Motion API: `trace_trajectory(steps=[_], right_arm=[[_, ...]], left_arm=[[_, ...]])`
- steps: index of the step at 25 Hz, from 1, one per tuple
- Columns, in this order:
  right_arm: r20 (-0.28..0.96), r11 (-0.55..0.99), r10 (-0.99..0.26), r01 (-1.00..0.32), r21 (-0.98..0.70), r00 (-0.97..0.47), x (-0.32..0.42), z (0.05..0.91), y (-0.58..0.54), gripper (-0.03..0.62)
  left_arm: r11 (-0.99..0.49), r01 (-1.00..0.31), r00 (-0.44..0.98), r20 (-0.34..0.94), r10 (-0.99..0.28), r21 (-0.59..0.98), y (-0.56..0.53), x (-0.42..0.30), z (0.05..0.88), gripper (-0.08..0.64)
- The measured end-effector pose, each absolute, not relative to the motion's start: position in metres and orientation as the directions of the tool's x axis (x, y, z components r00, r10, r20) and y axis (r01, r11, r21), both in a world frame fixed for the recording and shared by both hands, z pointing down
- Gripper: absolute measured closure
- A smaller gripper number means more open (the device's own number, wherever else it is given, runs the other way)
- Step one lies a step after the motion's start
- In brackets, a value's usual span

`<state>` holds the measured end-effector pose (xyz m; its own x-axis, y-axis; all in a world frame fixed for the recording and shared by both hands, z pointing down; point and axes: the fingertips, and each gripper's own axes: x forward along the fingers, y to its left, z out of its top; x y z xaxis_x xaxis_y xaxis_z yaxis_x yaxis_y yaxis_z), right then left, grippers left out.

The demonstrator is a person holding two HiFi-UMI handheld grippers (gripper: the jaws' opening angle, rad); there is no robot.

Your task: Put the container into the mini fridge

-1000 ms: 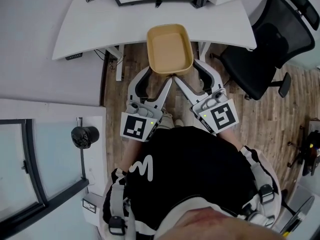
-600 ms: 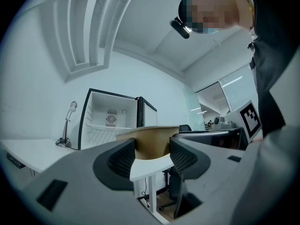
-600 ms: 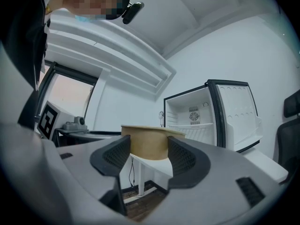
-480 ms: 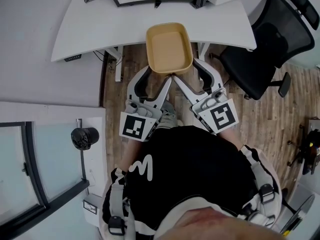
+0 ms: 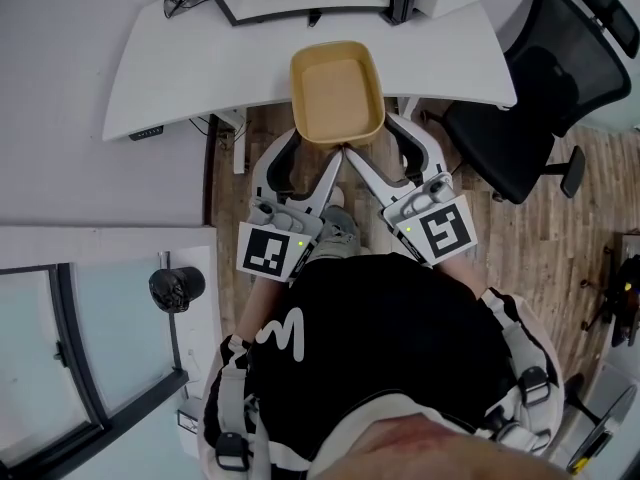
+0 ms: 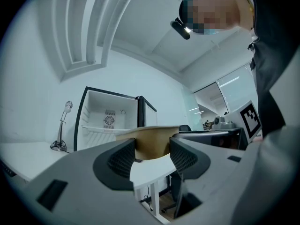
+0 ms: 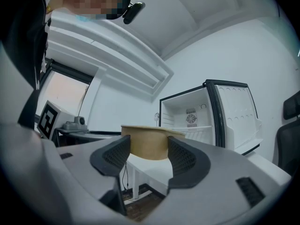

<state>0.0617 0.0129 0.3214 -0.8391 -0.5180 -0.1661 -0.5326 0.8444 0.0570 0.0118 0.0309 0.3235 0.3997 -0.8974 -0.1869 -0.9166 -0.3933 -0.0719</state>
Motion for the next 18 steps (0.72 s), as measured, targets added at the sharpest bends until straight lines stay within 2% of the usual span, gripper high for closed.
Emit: trace_trajectory(steps=[12,18], right_arm=[[-0.135,0.824,-0.553,-0.564,0.062,-0.822,0.044,0.321,-0.037,0.333],[-0.142,0.821,-0.556,-0.567,0.056,-0.819,0.038,0.319,-0.056,0.333]], left_arm=[[-0.398,-0.914,0.405,-0.148,-0.902,-0.079,-0.019,-0.01,0.326,0.33],[-0.416,-0.906,0.423,-0.171,-0.89,-0.077,-0.039,-0.013,0.324,0.33]])
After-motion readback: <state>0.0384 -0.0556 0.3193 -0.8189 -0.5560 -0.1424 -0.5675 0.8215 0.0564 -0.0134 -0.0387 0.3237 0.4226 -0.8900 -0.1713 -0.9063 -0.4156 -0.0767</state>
